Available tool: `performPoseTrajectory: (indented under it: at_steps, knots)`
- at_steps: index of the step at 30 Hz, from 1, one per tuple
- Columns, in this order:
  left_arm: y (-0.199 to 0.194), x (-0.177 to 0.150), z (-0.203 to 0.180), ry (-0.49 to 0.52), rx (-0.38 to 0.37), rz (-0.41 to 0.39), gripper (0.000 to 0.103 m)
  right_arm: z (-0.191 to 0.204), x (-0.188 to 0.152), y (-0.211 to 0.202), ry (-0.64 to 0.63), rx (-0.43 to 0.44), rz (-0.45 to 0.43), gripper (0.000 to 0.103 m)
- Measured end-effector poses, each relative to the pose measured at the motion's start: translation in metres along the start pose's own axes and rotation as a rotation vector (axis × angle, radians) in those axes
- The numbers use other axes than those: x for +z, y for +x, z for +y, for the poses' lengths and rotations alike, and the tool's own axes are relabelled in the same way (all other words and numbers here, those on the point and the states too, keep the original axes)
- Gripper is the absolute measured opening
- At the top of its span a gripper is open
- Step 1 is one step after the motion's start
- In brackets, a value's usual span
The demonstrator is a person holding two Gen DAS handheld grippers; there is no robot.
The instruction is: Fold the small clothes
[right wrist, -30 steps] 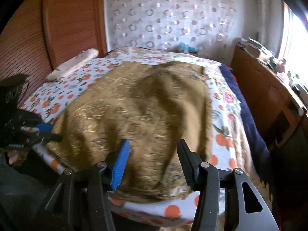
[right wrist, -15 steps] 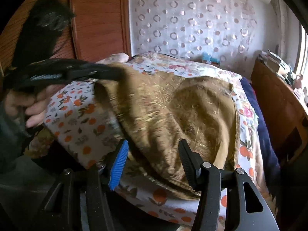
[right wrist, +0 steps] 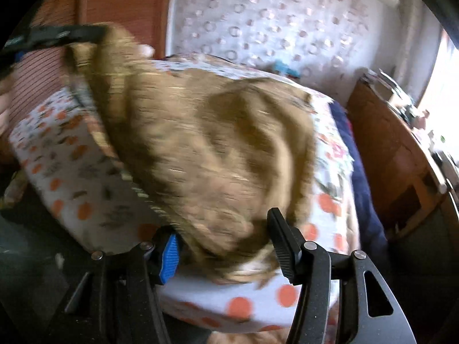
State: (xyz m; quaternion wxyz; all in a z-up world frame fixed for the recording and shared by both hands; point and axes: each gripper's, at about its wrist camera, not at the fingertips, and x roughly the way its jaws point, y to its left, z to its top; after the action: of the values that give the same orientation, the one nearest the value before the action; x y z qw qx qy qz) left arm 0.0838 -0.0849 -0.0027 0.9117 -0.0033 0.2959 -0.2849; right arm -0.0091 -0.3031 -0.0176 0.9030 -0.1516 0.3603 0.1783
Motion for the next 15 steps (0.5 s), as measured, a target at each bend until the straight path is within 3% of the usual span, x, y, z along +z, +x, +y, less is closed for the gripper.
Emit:
performPoseTrajectory:
  at_steps: [2,4,7,15]
  knots:
    - [0.001,-0.001,0.003,-0.01,-0.005,0.006,0.007,-0.003,0.003,0.0,-0.017,0.021,0.003,0.029]
    - [0.002,-0.003,0.005,-0.012,0.012,0.008,0.007,0.0,0.01,-0.001,-0.061,-0.003,-0.016,0.012]
    - [0.003,-0.004,0.007,0.011,0.093,0.009,0.007,-0.002,0.027,-0.012,-0.062,-0.012,-0.083,0.009]
    - [0.019,0.011,0.04,-0.026,0.146,0.015,0.007,-0.011,0.096,-0.003,-0.066,-0.012,-0.192,0.009]
